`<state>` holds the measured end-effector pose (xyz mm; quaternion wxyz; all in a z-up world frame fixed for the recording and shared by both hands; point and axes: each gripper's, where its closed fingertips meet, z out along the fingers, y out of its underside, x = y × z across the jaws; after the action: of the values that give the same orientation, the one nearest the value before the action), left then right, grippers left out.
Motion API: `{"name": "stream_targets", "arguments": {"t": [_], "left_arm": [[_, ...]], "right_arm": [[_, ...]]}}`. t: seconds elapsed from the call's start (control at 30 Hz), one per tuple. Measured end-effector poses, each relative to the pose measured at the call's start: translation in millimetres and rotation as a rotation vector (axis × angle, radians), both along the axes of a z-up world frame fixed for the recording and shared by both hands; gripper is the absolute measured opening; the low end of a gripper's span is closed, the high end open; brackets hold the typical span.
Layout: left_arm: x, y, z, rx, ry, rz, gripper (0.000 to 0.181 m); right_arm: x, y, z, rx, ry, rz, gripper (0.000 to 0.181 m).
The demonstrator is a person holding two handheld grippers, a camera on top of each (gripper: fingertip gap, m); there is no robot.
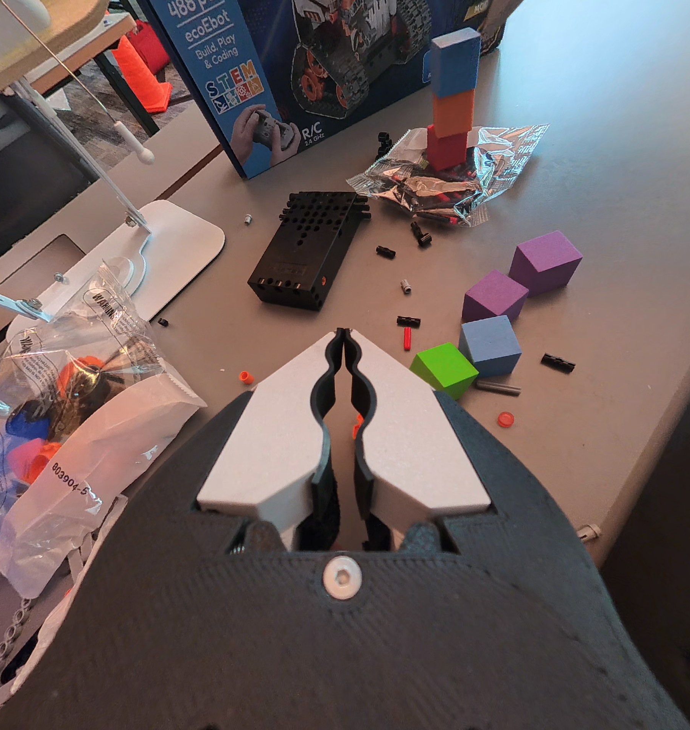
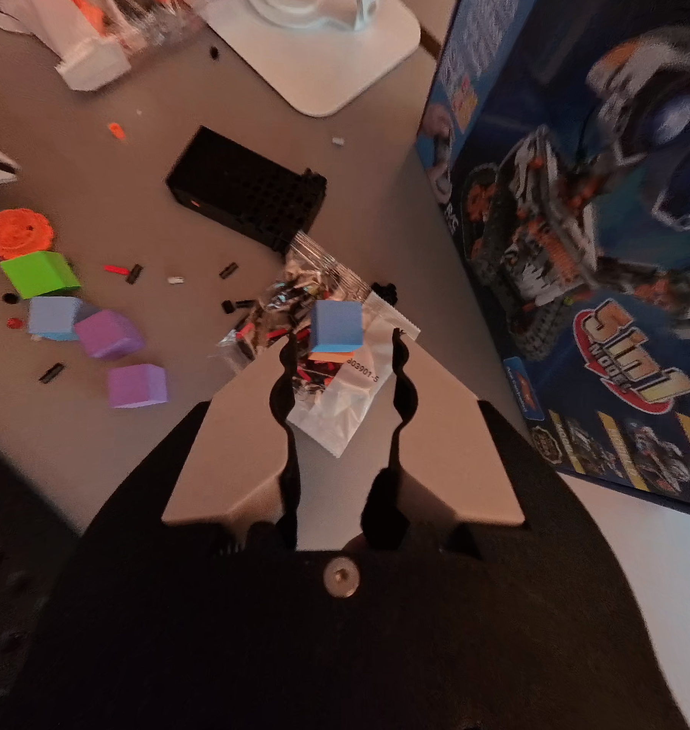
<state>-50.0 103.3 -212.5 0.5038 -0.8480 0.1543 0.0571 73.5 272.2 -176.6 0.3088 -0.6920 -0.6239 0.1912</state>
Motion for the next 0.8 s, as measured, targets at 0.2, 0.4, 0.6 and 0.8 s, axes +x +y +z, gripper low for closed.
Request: {"name": "stream_targets", "arguments": {"t": [0.2,0.4,0.6,0.8], "left_arm": [[0.5,0.2,1.7,0.006,-0.001,-0.001,0.0],[-0.3,-0.5,0.9,0.005,0.003,0.003,0.0],[-1.2,-0.2,1.8,0.01,-0.001,0.006,0.0],[-0.7,0.0,1.7,0.009,-0.003,0.003,0.0]], "right_arm": [[0.1,-110.2,-14.7,-0.007,-0.041,0.308,0.048],[1.6,-144.4,-72.0,-0.023,-0.167,0.356,0.048],[-4.5,-127.2,-59.0,-0.047,-0.098,0.31,0.025],[-6.3,-45.6,16.3,0.006,0.044,0.135,0.025]]}}
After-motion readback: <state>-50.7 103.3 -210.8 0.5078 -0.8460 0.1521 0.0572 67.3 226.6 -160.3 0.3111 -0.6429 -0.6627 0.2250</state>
